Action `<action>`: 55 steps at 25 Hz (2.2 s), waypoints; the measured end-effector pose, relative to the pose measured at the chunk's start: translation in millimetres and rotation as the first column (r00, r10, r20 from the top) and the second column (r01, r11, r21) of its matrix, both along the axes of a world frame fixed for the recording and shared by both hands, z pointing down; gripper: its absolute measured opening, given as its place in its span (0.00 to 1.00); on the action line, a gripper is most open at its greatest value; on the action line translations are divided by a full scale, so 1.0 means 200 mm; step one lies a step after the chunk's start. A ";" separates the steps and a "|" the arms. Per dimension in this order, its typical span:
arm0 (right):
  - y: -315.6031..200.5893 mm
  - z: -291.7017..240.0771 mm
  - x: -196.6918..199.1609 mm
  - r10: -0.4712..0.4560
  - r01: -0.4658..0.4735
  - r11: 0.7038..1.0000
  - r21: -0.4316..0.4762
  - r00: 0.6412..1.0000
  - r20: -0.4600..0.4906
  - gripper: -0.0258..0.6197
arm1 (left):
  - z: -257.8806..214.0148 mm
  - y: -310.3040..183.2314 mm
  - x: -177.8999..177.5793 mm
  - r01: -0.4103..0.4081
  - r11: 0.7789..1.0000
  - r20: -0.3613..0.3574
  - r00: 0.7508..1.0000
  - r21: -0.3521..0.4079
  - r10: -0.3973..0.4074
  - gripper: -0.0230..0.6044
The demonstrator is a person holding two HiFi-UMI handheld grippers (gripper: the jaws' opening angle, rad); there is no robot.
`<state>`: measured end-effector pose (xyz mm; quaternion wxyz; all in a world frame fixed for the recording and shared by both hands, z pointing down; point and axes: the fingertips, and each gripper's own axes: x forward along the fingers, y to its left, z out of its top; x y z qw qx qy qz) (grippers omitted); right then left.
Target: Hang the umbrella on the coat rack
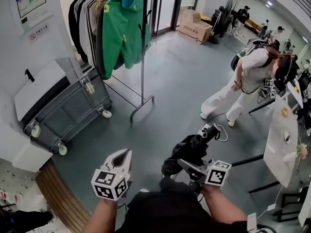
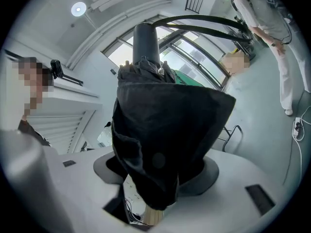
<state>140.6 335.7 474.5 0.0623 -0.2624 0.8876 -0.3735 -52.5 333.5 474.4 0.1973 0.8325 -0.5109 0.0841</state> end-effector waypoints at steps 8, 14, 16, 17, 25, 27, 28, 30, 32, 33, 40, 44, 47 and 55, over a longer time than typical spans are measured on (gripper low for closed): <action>-0.20 0.04 -0.05 -0.050 0.050 0.999 -0.011 0.999 0.000 0.43 | 0.03 -0.18 0.05 0.000 1.000 -0.002 1.000 -0.006 0.000 0.06; -0.47 -0.02 -0.10 -0.096 0.096 0.995 0.009 0.995 0.021 0.43 | -0.02 -0.41 0.05 0.022 1.000 0.022 1.000 0.003 -0.022 0.06; -0.57 -0.03 -0.10 -0.115 0.115 0.993 0.019 0.993 0.010 0.43 | -0.04 -0.51 0.05 0.033 0.999 0.021 0.999 0.008 -0.034 0.06; -0.61 -0.03 -0.10 -0.122 0.122 0.992 0.020 0.993 0.007 0.43 | -0.04 -0.56 0.06 0.038 0.999 0.021 0.999 0.011 -0.038 0.06; -0.94 -0.04 -0.03 -0.166 0.166 0.986 0.021 0.986 0.001 0.43 | -0.07 -0.88 0.13 0.080 0.997 0.020 0.997 0.015 -0.080 0.06; -1.00 -0.04 0.00 -0.178 0.178 0.984 0.026 0.984 -0.007 0.43 | -0.07 -0.94 0.16 0.091 0.996 0.021 0.996 0.014 -0.092 0.06; -1.03 -0.03 0.02 -0.181 0.181 0.983 0.029 0.983 -0.013 0.43 | -0.06 -0.97 0.18 0.096 0.995 0.021 0.995 0.013 -0.096 0.06; -1.09 -0.03 0.05 -0.185 0.186 0.982 0.038 0.982 -0.023 0.43 | -0.06 -1.03 0.23 0.101 0.995 0.023 0.995 0.011 -0.101 0.06; -1.14 -0.03 0.08 -0.196 0.197 0.979 0.045 0.980 -0.027 0.43 | -0.05 -1.09 0.27 0.107 0.994 0.020 0.994 0.007 -0.107 0.06; -1.17 -0.03 0.08 -0.203 0.204 0.978 0.045 0.979 -0.024 0.43 | -0.05 -1.12 0.30 0.110 0.994 0.017 0.994 0.005 -0.110 0.06; -1.29 0.02 0.18 -0.214 0.214 0.977 0.026 0.977 -0.010 0.43 | -0.03 -1.23 0.41 0.106 0.994 0.038 0.994 -0.009 -0.106 0.06; -1.35 0.02 0.20 -0.211 0.211 0.977 0.016 0.977 0.007 0.43 | -0.04 -1.30 0.42 0.109 0.994 0.044 0.993 -0.019 -0.108 0.06; -1.39 0.02 0.19 -0.214 0.214 0.977 0.016 0.977 0.001 0.43 | -0.06 -1.36 0.42 0.107 0.994 0.042 0.993 -0.016 -0.106 0.06; -1.48 0.06 0.20 -0.207 0.207 0.978 0.007 0.978 -0.015 0.43 | -0.01 -1.49 0.46 0.068 0.997 0.045 0.997 -0.031 -0.066 0.06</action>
